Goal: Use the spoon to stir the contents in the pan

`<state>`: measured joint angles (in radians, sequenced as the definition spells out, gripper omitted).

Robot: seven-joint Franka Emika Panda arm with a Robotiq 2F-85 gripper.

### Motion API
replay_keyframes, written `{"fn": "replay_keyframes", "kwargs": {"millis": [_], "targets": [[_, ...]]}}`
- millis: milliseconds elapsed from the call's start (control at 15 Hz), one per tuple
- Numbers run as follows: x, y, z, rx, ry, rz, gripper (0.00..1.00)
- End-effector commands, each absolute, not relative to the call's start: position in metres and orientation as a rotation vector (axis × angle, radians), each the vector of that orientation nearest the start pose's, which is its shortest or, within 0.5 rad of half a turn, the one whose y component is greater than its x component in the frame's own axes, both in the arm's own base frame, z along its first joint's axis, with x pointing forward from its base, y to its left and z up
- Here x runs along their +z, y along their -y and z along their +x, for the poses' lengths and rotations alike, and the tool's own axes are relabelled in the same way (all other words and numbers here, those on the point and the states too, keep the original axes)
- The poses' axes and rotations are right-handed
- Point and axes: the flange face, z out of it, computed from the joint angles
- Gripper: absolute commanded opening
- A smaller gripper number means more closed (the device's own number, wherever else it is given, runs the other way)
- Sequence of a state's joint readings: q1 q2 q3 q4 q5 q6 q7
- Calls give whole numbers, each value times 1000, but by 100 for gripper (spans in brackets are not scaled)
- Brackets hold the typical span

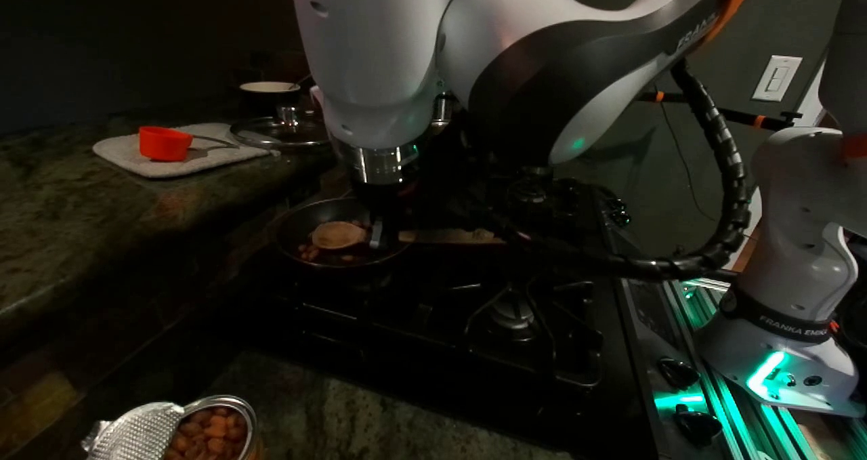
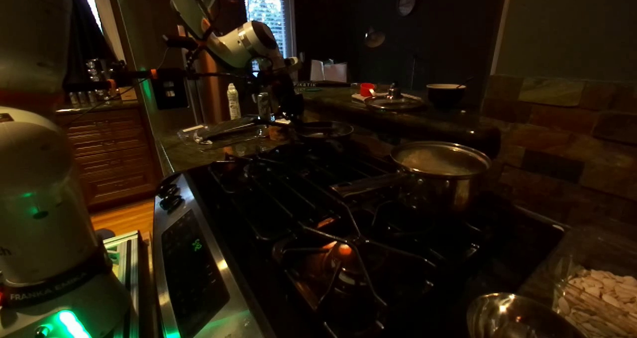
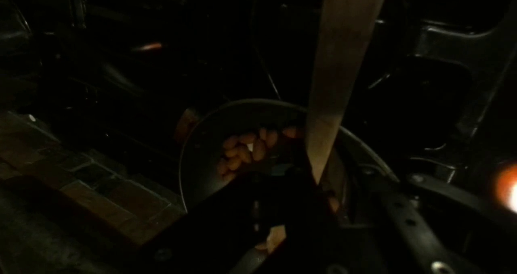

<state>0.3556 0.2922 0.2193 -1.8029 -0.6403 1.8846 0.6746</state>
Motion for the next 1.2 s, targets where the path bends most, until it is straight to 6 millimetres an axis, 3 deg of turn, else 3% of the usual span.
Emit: {"fn": "replay_keyframes", "kwargs": {"millis": [0, 667, 1133], "targets": [[395, -291, 535, 125, -262, 2627, 5], [421, -266, 518, -45, -332, 2592, 5], [429, -264, 505, -193, -372, 2588, 5]]}}
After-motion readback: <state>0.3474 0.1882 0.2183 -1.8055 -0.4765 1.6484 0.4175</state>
